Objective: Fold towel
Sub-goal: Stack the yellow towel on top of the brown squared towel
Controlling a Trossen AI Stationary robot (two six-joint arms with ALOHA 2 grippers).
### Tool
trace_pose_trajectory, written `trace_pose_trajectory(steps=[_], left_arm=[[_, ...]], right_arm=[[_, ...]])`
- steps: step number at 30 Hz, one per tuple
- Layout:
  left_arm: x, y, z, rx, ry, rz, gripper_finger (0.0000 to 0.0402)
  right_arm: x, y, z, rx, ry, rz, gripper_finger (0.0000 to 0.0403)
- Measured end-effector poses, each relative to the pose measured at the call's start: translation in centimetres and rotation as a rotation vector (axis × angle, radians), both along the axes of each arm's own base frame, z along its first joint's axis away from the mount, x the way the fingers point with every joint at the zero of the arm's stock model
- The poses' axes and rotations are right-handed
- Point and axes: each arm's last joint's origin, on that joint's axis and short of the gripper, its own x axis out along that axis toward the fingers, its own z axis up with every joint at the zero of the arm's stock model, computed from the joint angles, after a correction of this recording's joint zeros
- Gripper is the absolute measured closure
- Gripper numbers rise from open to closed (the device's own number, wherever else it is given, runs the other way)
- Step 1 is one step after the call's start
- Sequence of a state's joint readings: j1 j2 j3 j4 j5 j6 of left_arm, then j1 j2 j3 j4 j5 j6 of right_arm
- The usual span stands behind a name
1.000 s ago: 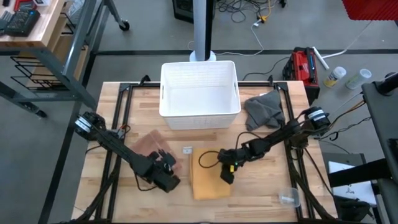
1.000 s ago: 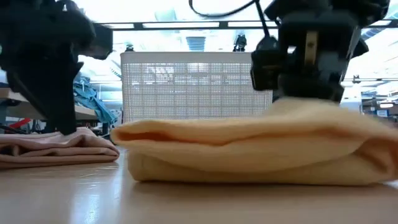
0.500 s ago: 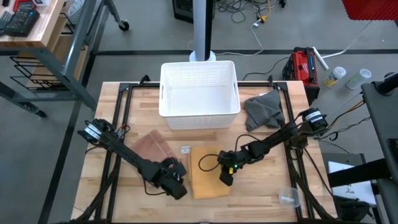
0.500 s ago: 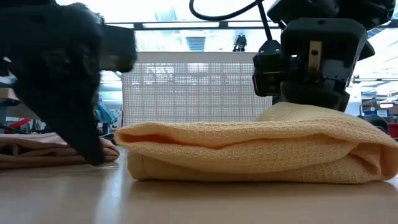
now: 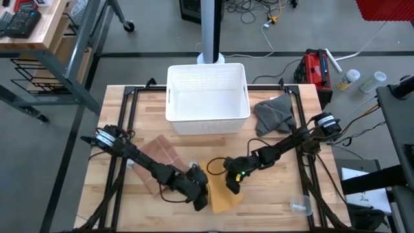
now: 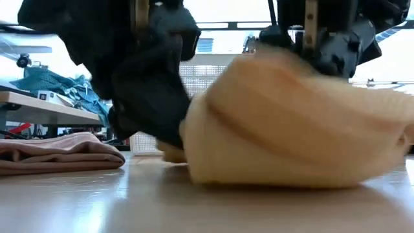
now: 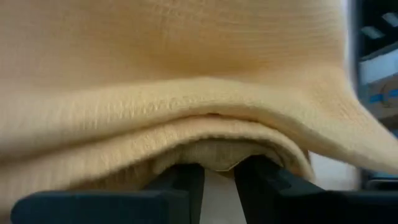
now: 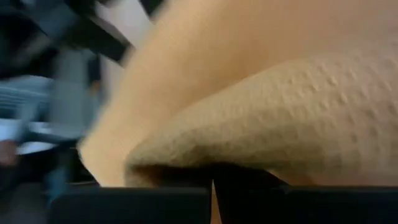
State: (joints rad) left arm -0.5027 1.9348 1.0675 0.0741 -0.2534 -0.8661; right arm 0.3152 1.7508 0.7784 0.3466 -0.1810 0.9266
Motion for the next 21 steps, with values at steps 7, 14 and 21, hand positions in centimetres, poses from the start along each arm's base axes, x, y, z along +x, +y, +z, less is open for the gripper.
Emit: trace_pose_trajectory(steps=[7,14,21], left_arm=[[0.1,0.3,1.5,-0.08,-0.033,0.011,0.0326],[-1.8,0.0,0.2,-0.22,0.04,0.036,0.0326],[-3.1,0.0,-1.3,-0.353,0.057,0.095,0.0326]], right_arm=[[1.1,-0.6,1.9,0.151,-0.137,0.021,0.0403],[-2.0,-0.7,-1.4,-0.06,0.278,-0.008,0.0403],[-2.7,0.4,-1.2,-0.135,0.285,-0.007,0.0403]])
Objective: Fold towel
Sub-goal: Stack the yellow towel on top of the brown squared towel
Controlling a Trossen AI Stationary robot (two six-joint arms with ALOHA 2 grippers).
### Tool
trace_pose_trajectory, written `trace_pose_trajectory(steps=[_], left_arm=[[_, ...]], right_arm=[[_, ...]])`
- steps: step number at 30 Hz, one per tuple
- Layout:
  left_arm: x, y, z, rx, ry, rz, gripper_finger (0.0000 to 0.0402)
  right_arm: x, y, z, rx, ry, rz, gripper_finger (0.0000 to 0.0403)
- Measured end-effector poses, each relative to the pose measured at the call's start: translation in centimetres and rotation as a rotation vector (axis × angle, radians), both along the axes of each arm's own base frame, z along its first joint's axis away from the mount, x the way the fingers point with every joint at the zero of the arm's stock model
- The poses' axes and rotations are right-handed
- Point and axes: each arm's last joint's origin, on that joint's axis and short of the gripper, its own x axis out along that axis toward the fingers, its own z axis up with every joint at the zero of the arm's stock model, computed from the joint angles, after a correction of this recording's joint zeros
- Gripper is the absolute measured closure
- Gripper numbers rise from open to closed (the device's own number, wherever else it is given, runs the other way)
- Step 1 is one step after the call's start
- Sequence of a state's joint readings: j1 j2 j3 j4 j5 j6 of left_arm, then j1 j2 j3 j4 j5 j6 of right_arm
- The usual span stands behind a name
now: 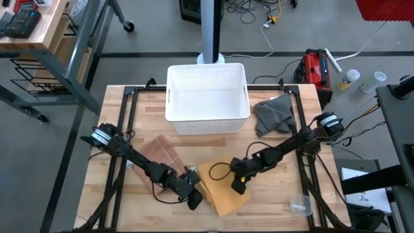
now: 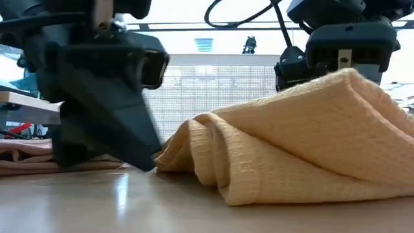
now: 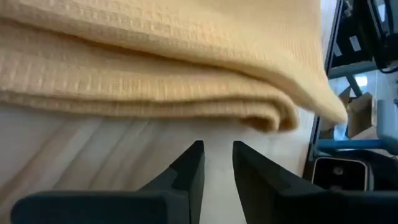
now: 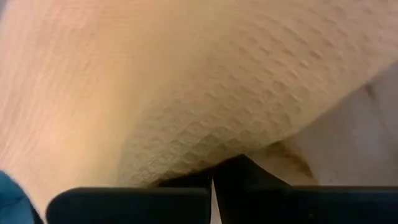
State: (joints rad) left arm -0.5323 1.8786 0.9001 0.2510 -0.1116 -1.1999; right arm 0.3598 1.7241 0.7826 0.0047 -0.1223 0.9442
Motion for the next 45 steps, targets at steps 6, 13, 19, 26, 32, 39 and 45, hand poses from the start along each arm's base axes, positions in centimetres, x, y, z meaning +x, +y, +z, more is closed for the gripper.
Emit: trace_pose_trajectory(steps=[6,13,19,26,32,39,45], left_arm=[[0.1,0.0,0.0,0.035,-0.023,-0.019,0.0326],[1.0,-0.1,1.1,0.007,-0.169,-0.072,0.0326],[1.8,0.6,4.7,0.01,-0.432,-0.072,0.0326],[-2.0,1.0,0.5,0.064,0.001,0.075,0.0326],[-3.4,-0.5,0.4,-0.053,0.084,-0.013,0.0326],[-3.1,-1.7,1.5,-0.09,0.074,-0.126,0.0326],[-2.7,-1.2,1.4,0.006,0.019,-0.054,0.0326]], right_arm=[[0.7,1.5,0.8,0.032,-0.065,0.038,0.0403],[2.9,2.0,1.7,0.197,-0.288,0.049,0.0403],[4.6,-0.5,4.4,0.309,-0.485,0.001,0.0403],[2.1,-1.8,1.3,0.113,-0.104,0.002,0.0403],[0.3,-1.3,1.1,-0.01,0.027,0.007,0.0403],[0.3,-1.4,4.2,-0.041,-0.087,-0.025,0.0403],[1.2,-1.4,7.8,-0.112,-0.258,-0.027,0.0403]])
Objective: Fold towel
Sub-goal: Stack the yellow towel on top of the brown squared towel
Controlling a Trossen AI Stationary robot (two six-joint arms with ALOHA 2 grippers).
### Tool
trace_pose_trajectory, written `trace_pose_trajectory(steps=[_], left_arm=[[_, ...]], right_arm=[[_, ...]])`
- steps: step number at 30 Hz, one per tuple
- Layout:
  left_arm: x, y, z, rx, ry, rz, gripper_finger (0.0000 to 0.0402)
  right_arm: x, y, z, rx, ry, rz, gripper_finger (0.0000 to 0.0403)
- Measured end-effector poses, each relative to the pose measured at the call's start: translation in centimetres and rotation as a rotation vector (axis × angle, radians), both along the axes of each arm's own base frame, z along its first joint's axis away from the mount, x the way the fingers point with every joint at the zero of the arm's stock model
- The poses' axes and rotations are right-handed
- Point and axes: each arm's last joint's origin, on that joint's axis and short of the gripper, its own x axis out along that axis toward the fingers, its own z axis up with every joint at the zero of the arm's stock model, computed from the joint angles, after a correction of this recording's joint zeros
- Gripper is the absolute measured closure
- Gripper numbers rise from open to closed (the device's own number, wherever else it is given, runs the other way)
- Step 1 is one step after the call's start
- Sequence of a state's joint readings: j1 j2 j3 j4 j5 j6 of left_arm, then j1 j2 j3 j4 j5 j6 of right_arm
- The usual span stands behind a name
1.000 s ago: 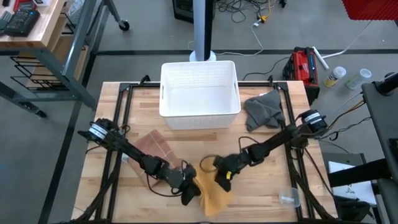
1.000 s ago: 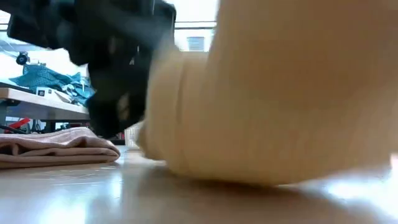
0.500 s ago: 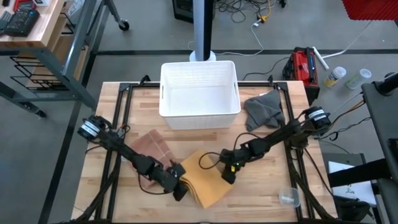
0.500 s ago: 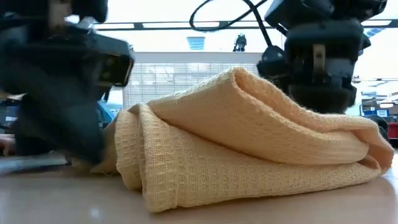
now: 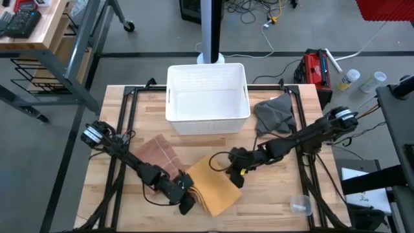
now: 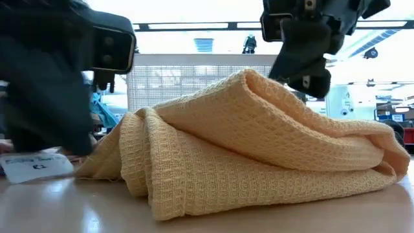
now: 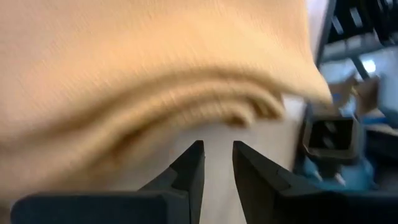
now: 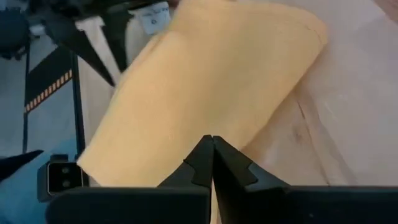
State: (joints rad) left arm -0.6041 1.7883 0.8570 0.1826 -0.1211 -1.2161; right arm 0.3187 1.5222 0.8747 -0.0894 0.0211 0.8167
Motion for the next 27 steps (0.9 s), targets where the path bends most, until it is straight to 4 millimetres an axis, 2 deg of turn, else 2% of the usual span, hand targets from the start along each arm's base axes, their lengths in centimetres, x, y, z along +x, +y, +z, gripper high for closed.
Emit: trace_pose_trajectory(steps=[4,9,13,15,19,23,27], left_arm=[[0.5,0.2,-1.2,0.082,-0.031,0.044,0.0326],[1.7,-0.5,-2.5,0.089,-0.079,0.032,0.0326],[3.5,-1.6,-2.2,0.083,-0.124,-0.025,0.0326],[4.2,-1.8,-1.8,0.081,-0.143,-0.066,0.0326],[5.3,-1.5,-0.5,0.128,-0.231,-0.118,0.0326],[6.0,-1.1,0.7,0.184,-0.316,-0.163,0.0326],[4.7,-0.5,0.0,0.136,-0.08,-0.196,0.0326]], right_arm=[[0.6,0.3,-0.3,-0.018,0.005,0.008,0.0403],[0.2,0.2,-3.3,-0.055,0.186,-0.02,0.0403],[-0.2,0.5,-5.6,-0.067,0.307,-0.033,0.0403],[-0.2,1.1,-6.1,-0.045,0.319,-0.014,0.0403],[0.3,1.9,-6.0,-0.007,0.255,0.01,0.0403],[1.0,2.2,-5.1,0.024,0.153,0.034,0.0403],[0.4,1.9,-4.0,-0.031,0.183,0.028,0.0403]])
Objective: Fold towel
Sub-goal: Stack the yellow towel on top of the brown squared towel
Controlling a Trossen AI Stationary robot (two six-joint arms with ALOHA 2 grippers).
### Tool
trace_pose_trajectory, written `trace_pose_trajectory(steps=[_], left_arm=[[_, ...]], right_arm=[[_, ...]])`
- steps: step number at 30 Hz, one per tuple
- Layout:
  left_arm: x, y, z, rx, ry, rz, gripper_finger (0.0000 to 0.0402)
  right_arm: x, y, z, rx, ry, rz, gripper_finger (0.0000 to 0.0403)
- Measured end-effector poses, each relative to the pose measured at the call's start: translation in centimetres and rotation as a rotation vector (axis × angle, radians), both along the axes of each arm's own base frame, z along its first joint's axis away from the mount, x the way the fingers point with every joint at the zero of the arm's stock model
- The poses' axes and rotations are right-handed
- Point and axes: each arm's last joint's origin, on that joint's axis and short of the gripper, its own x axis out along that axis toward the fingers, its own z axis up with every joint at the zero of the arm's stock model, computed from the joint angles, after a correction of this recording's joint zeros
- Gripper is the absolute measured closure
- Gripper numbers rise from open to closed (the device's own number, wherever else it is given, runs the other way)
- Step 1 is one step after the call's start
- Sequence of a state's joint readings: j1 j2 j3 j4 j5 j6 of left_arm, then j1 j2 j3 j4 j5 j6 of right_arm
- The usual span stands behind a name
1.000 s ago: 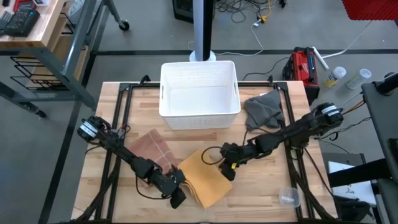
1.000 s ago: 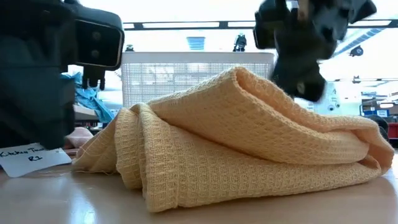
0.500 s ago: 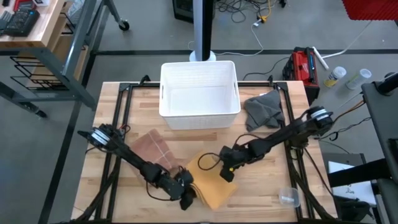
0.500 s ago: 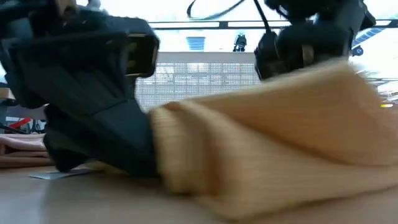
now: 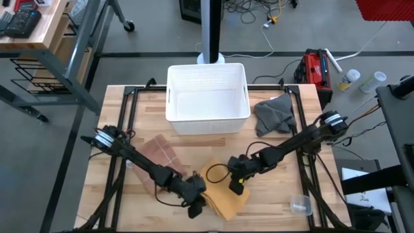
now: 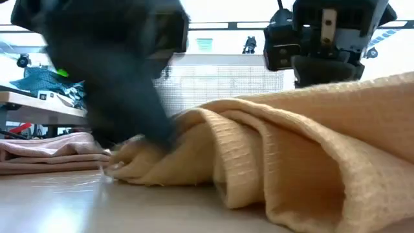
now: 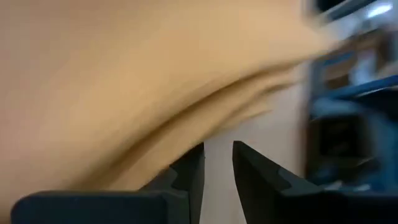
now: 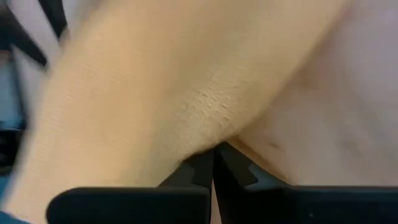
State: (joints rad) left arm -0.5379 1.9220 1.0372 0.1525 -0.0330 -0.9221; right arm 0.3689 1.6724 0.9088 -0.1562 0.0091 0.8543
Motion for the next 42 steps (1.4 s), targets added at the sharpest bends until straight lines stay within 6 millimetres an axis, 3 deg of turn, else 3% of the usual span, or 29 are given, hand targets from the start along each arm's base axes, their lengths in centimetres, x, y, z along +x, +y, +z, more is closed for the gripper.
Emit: trace_pose_trajectory(steps=[4,8,11,15,20,25,29,36,42], left_arm=[[-1.4,-0.1,-0.1,0.033,0.122,0.026,0.0326],[-1.4,0.3,-0.5,0.121,0.101,0.097,0.0326],[-0.9,1.7,-0.5,0.27,0.057,0.198,0.0326],[-0.1,4.5,-0.3,0.411,0.053,0.283,0.0326],[0.7,6.7,0.2,0.4,0.078,0.265,0.0326],[0.1,5.9,0.3,0.299,0.14,0.131,0.0326],[-0.5,4.9,-0.1,0.279,0.136,0.084,0.0326],[0.1,4.8,-0.2,0.331,0.024,0.107,0.0326],[1.5,3.4,1.1,0.138,-0.173,-0.091,0.0326]], right_arm=[[-0.8,-0.2,1.2,-0.136,0.023,-0.039,0.0403],[-0.3,1.1,2.7,-0.156,-0.093,0.061,0.0403],[0.7,2.3,3.5,-0.173,-0.165,0.139,0.0403],[1.9,2.7,2.9,-0.217,-0.16,0.178,0.0403],[3.5,2.4,0.9,-0.265,-0.113,0.165,0.0403],[4.4,1.4,-3.1,-0.292,0.003,0.12,0.0403],[5.3,0.9,-4.3,-0.272,0.006,0.06,0.0403],[5.9,0.5,-4.5,-0.221,-0.04,0.044,0.0403],[6.2,0.0,-4.4,-0.179,-0.048,0.007,0.0403]])
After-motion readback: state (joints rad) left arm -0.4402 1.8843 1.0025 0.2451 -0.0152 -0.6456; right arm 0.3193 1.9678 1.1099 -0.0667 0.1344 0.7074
